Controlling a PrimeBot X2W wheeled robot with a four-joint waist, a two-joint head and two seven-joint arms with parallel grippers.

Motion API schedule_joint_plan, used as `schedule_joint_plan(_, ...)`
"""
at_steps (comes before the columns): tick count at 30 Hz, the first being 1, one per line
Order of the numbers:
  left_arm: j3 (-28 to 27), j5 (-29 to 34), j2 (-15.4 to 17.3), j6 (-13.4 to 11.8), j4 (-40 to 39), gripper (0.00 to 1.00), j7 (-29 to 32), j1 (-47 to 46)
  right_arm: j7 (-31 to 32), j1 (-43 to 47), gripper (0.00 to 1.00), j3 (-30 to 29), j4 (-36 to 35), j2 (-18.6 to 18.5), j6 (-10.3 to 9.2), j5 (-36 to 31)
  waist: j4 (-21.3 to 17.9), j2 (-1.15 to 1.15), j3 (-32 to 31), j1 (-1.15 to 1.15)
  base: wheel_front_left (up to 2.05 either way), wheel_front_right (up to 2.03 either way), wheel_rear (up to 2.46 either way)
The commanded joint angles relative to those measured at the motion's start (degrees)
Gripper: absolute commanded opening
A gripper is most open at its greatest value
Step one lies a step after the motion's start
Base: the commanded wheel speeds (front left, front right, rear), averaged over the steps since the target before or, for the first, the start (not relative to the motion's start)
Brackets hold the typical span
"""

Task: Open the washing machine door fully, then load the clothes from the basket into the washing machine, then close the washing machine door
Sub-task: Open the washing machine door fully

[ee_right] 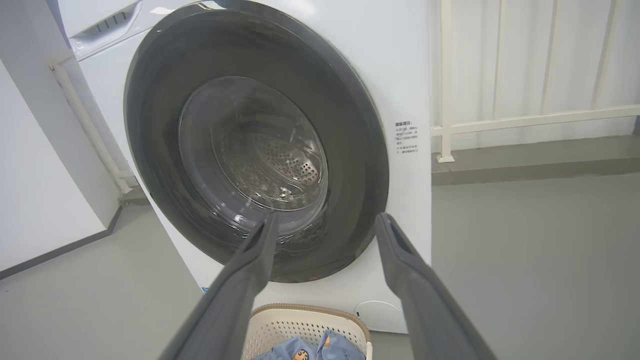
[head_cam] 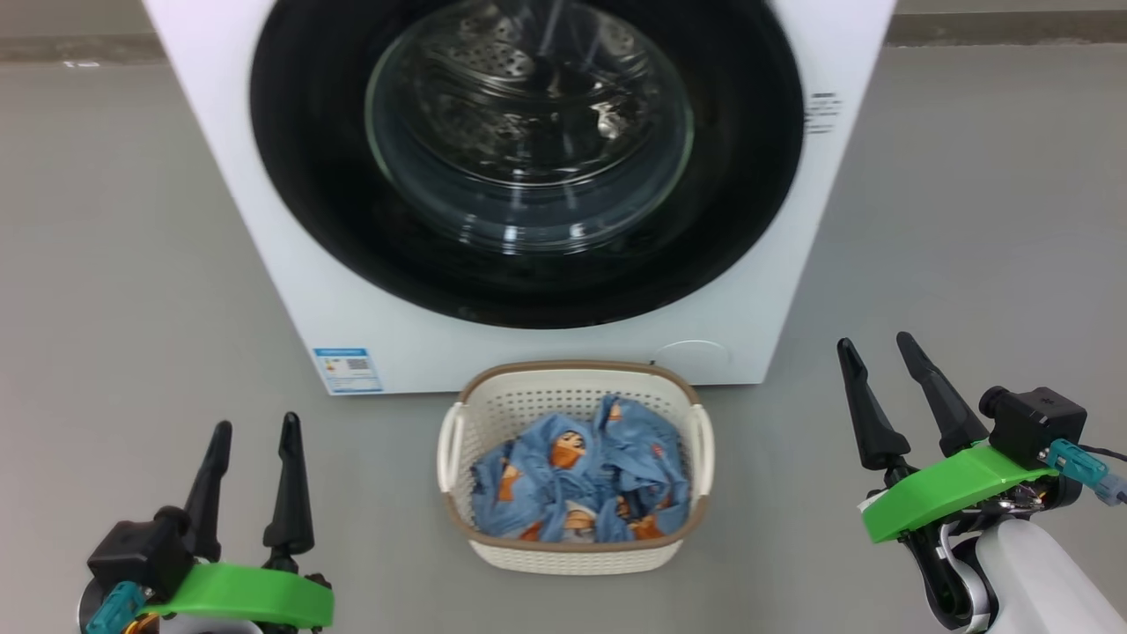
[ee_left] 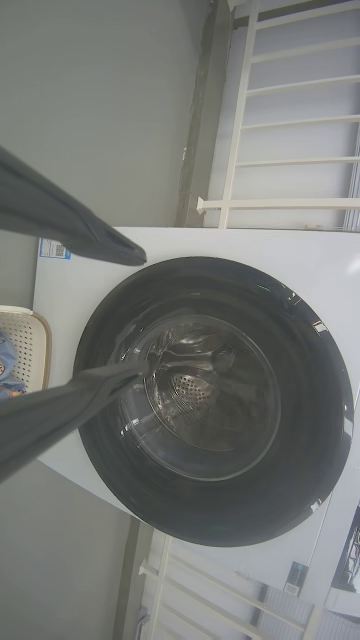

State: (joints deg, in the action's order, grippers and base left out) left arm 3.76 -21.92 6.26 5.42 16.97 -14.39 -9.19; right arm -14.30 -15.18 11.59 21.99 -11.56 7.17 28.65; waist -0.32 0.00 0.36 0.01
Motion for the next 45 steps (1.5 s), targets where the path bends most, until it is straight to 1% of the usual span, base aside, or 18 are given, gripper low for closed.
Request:
schedule_joint_plan(1,-1.5,0.5,1.2,-0.1,-0.8,1.0,-0.6,-1.6,-0.7,-1.4,1.0,1.2,-1.1,-0.7,0.32,0.0,-0.1,0.0,0.0,0.0,1.23,1.23,-2.46)
schedule_joint_plan(8,-1.1,-0.5,1.2,0.1,-0.2,1.0,0.0,-1.7,-0.7,-1.5,1.0,1.2,-0.9,-0.7,0.32,0.1,-0.2,0.0,0.0,0.0,1.08,1.07,-2.15)
schedule_joint_plan(16,-0.8,-0.7,1.3,-0.2,-0.1,1.0,-0.1,-1.6,-0.7,-1.4,1.0,1.1,-0.8,-0.7,0.32,0.1,-0.1,0.0,0.0,0.0,0.55,0.55,-1.1)
schedule_joint_plan(45,-0.4,-1.2,1.7,-0.7,-0.7,1.0,-0.4,-2.0,-0.7,-1.8,1.0,0.0,-0.9,-0.5,0.32,0.0,0.2,0.0,1.5,-0.01,0.02,0.02,-0.03)
